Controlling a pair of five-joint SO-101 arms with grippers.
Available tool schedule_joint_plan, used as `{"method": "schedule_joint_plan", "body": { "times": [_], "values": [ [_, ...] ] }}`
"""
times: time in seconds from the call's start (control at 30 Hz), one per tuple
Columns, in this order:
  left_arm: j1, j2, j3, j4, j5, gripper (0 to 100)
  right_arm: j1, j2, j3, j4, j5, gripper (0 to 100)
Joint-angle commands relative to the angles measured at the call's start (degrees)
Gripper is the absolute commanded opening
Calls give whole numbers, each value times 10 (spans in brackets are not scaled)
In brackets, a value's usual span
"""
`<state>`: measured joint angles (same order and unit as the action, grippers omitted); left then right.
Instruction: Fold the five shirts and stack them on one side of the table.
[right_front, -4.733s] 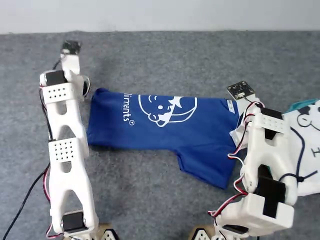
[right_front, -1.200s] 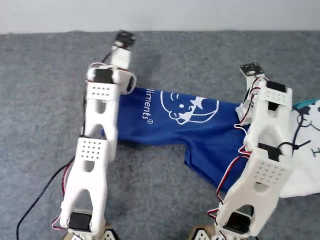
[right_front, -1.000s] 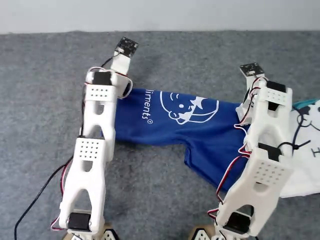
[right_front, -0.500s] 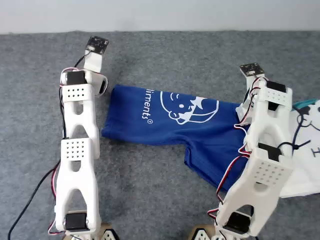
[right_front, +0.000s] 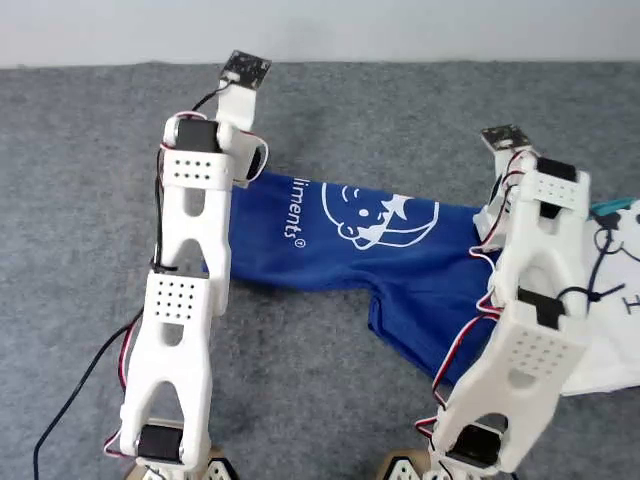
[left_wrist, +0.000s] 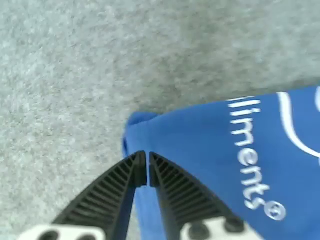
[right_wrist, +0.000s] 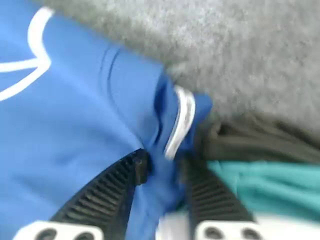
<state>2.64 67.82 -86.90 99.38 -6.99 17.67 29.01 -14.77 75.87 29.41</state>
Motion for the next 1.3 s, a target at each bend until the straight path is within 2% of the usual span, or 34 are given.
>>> {"method": "schedule_joint_plan", "body": {
  "times": [0.0,0.13,0.27,0.37,0.43,0.57,0.77,1.0,1.27],
  "values": [
    [6,-120,107,15,11,16,-7,-102,-27,53,32,275],
    [-4,-263,353,15,10,22,-13,-191,-27,126,36,284],
    [-6,-420,614,14,-8,79,-13,-276,-16,214,40,283],
    [-9,-501,796,7,-49,91,-13,-331,54,245,44,274],
    [-11,-527,867,-22,-56,91,-13,-365,125,231,73,259],
    [-21,-541,886,-83,-22,92,-13,-443,291,141,97,238],
    [-17,-505,876,-92,-20,94,-11,-553,463,39,99,239],
    [-21,-492,793,-48,-26,94,-9,-533,479,29,99,238],
    [-40,-456,751,-43,-99,118,-10,-533,479,33,97,240]
  ]
}}
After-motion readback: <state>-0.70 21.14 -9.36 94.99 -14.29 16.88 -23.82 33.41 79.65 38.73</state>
